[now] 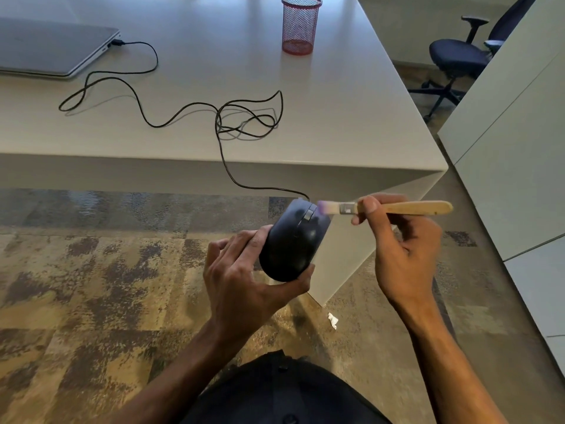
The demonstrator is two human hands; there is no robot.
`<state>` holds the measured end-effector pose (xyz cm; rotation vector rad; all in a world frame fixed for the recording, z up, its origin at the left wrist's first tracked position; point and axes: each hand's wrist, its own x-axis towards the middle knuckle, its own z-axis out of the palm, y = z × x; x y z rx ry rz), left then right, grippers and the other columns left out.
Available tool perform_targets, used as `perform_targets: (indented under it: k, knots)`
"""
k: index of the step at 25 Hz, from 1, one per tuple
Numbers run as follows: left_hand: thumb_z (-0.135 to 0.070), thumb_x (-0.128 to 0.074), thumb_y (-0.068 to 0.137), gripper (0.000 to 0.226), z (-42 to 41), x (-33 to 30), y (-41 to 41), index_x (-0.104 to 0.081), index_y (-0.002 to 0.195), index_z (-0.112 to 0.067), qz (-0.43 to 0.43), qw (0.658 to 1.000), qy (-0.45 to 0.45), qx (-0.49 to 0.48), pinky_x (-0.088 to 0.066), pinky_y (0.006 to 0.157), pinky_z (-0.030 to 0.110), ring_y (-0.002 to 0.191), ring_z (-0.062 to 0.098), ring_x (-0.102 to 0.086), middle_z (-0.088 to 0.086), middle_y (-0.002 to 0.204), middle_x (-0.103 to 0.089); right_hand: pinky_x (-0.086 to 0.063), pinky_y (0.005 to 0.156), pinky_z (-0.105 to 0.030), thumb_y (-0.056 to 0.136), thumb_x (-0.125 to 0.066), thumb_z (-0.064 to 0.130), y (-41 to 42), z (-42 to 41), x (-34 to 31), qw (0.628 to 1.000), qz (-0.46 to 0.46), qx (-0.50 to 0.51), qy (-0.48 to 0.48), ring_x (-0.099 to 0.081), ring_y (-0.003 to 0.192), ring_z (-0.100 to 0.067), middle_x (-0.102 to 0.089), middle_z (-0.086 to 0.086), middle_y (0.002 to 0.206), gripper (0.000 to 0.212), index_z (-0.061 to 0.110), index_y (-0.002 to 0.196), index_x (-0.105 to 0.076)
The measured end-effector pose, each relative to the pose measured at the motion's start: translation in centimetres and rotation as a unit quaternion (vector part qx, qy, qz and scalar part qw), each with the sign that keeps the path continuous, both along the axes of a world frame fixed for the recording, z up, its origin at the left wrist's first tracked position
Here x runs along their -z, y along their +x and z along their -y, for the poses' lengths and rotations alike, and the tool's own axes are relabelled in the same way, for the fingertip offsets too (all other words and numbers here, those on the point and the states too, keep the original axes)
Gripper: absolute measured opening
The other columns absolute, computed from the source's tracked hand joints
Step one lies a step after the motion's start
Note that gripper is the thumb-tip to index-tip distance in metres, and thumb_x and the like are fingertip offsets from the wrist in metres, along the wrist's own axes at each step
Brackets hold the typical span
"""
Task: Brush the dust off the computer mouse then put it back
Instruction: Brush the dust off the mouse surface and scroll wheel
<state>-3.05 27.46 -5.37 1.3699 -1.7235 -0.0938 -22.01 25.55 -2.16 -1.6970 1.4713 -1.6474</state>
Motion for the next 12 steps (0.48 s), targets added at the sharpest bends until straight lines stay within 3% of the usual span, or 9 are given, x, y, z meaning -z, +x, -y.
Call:
perform_targets:
  k: [3,6,12]
  knots:
    - [-0.063,-0.064,0.068,0.071,0.0,-0.1,-0.3,-0.066,0.103,-0.002,0.002,1.000,0.010,-0.007,-0.032,0.073,0.021,0.084,-0.002,-0.039,0.005,0.091,-0.068,-0.055,0.068,-0.032,0.096,-0.055,0.024,0.3,-1.8,-0.2,0.987,0.077,-0.141,0.016,-0.067,0.070,-0.017,-0.070,0.004,0.076,0.022,0.024,0.082,-0.071]
    - [-0.061,-0.065,0.067,0.069,0.1,-0.4,-0.7,-0.066,0.103,-0.001,-0.003,1.000,0.012,-0.008,-0.030,0.071,0.021,0.083,0.001,-0.041,0.007,0.091,-0.067,-0.054,0.067,-0.025,0.094,-0.055,0.021,0.4,-2.7,-0.3,0.970,0.077,-0.224,0.052,-0.067,0.067,-0.013,-0.069,0.006,0.076,0.020,0.016,0.083,-0.071]
    - [-0.064,-0.064,0.070,0.071,0.0,-0.9,-1.5,-0.065,0.103,-0.001,-0.010,1.000,-0.012,-0.015,-0.032,0.074,0.020,0.087,-0.004,-0.039,0.007,0.094,-0.068,-0.052,0.076,-0.019,0.098,-0.058,0.020,-1.2,-0.9,-0.2,0.991,0.056,-0.115,0.047,-0.069,0.079,-0.011,-0.072,0.003,0.082,0.023,0.011,0.081,-0.071]
